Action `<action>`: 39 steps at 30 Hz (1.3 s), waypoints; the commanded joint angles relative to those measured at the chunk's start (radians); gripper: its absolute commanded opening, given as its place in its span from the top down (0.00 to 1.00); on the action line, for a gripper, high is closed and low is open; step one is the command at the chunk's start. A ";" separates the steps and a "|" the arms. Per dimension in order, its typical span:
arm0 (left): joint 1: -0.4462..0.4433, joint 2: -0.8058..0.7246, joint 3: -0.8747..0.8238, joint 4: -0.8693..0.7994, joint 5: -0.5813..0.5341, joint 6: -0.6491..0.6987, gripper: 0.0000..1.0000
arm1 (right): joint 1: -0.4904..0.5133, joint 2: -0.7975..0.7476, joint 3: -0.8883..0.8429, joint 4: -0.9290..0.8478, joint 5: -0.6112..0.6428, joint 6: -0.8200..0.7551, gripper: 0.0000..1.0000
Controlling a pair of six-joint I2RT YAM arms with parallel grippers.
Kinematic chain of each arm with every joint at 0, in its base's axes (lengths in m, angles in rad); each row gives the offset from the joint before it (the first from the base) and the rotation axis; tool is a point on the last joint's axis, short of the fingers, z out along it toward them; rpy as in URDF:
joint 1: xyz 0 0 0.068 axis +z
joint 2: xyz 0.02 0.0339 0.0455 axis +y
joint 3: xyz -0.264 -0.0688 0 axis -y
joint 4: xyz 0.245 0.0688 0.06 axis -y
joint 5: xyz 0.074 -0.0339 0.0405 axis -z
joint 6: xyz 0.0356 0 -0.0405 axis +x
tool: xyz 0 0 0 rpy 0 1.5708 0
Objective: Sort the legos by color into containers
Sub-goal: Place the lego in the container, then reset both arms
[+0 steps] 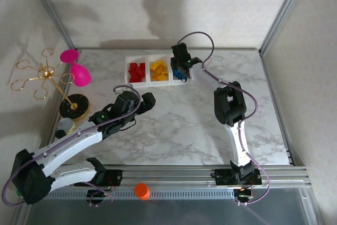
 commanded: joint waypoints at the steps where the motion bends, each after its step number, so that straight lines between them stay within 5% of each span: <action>1: 0.005 0.011 0.034 0.049 -0.034 0.017 0.00 | -0.026 0.084 0.164 -0.089 0.028 -0.048 0.54; 7: 0.007 0.010 0.032 0.064 -0.108 0.045 0.01 | -0.028 -0.018 0.120 -0.071 0.022 -0.053 0.31; 12: 0.014 -0.036 0.033 0.063 -0.263 0.131 0.00 | -0.035 -0.342 -0.237 0.109 0.061 -0.035 0.02; 17: 0.035 -0.099 -0.008 0.090 -0.495 0.304 0.00 | -0.094 -0.692 -0.692 0.348 0.215 -0.013 0.01; 22: 0.173 -0.133 -0.183 0.362 -0.686 0.503 0.00 | -0.223 -0.899 -1.123 0.591 0.370 -0.024 0.02; 25: 0.308 -0.075 -0.301 0.590 -0.665 0.589 0.00 | -0.305 -0.895 -1.287 0.727 0.377 -0.023 0.02; 31: 0.463 0.070 -0.555 1.212 -0.433 0.738 0.00 | -0.394 -0.771 -1.419 1.004 0.237 -0.122 0.01; 36: 0.552 0.245 -0.594 1.403 -0.278 0.735 0.00 | -0.411 -0.710 -1.531 1.313 0.092 -0.280 0.01; 39: 0.574 0.282 -0.587 1.450 -0.191 0.772 0.00 | -0.434 -0.713 -1.551 1.338 0.022 -0.278 0.02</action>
